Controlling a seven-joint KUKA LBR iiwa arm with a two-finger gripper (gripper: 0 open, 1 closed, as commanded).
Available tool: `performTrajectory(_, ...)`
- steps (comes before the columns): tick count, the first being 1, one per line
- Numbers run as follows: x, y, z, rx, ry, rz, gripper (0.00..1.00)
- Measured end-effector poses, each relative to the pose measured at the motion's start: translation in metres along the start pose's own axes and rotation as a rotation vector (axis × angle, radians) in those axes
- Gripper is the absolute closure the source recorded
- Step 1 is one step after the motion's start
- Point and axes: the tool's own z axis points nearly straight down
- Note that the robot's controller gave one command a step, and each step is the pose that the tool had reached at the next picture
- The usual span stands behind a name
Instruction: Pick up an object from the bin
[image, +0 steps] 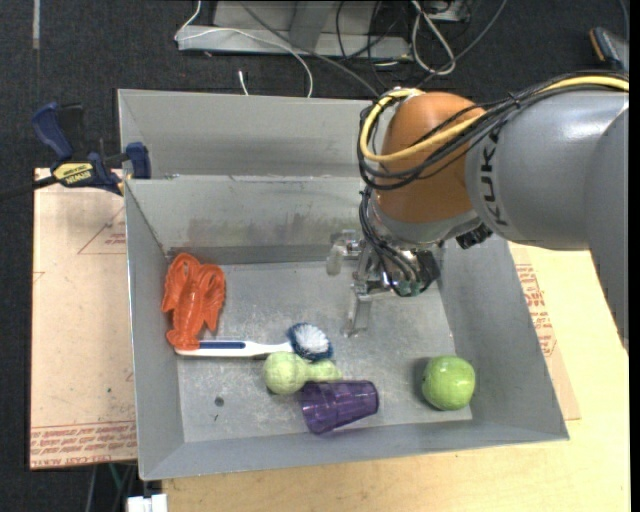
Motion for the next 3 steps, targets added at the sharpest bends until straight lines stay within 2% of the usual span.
performTrajectory(1, -0.002, 0.000, -0.005, 0.000, -0.008, 0.002, 0.00)
performTrajectory(2, 0.038, 0.044, 0.069, -0.002, -0.011, -0.158, 0.00)
performTrajectory(3, 0.057, 0.062, 0.054, -0.002, -0.033, -0.189, 0.00)
